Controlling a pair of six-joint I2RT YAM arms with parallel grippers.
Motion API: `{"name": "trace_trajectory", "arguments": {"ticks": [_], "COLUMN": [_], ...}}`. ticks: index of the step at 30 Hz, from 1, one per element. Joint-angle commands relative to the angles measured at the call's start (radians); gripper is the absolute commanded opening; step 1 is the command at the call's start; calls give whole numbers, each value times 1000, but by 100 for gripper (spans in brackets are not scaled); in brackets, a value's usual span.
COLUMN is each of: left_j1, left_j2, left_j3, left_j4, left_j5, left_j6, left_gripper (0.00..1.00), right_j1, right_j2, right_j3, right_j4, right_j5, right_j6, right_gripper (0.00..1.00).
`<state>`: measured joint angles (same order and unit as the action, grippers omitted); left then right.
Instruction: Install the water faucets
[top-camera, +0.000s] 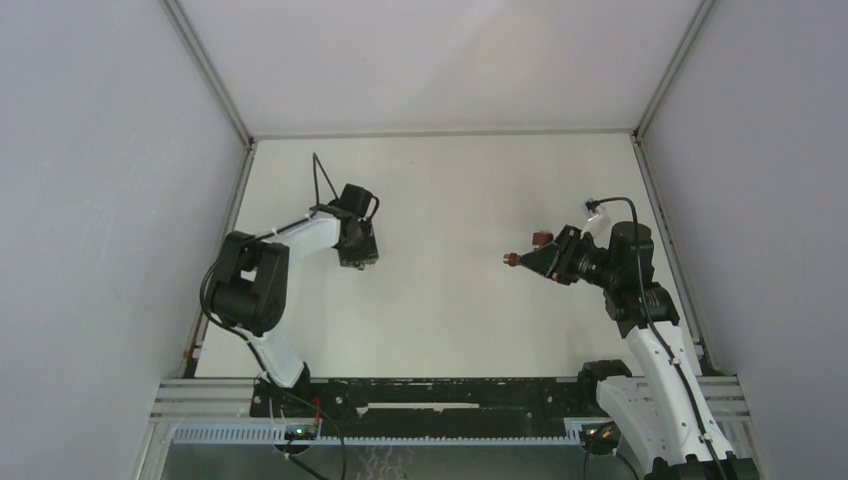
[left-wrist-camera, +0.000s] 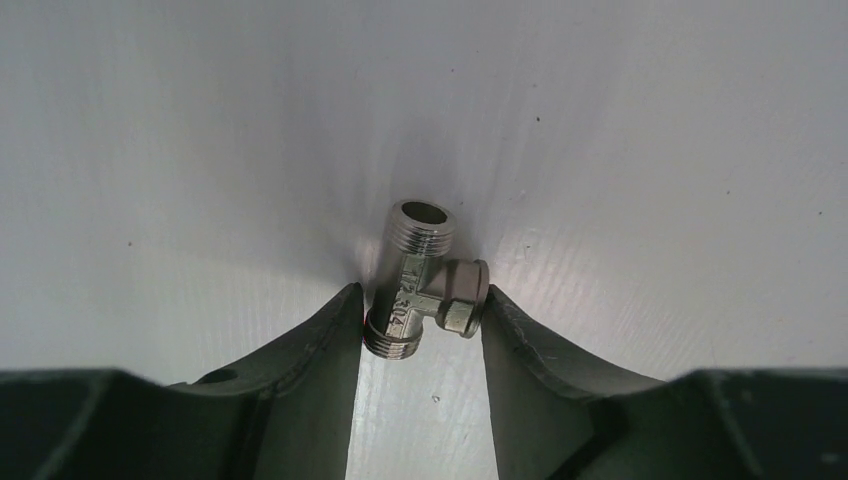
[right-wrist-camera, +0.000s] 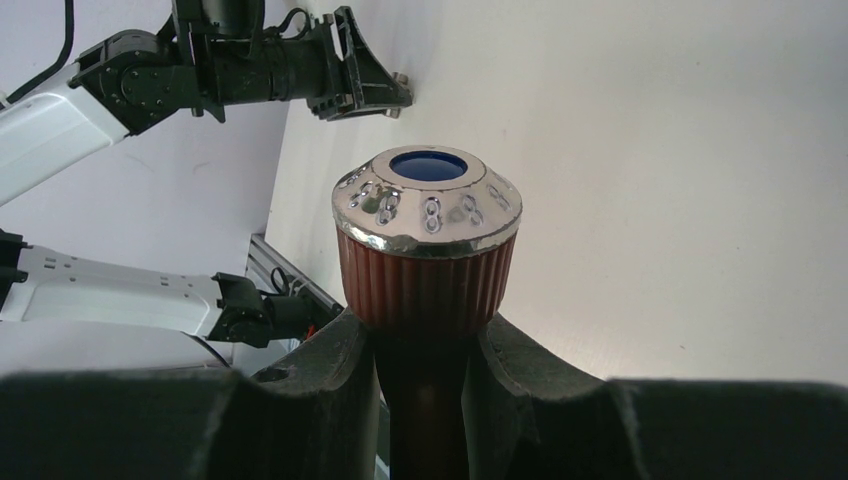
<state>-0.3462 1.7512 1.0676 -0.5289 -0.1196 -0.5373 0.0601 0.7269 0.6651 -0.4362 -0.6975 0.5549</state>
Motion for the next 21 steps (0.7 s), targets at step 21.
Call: {"name": "trace_trajectory", "arguments": {"ticks": [21], "left_j1": [-211], "left_j2": [528], "left_j3": [822], "left_j4": [-793], "left_j5": [-817], "left_j6": [-236], "left_gripper": [35], "right_j1": [-8], "right_j2": [-43], "right_j3": [51], "right_j4": [20], "right_j5": [-2], "right_j6": [-8], "right_gripper": [0]}}
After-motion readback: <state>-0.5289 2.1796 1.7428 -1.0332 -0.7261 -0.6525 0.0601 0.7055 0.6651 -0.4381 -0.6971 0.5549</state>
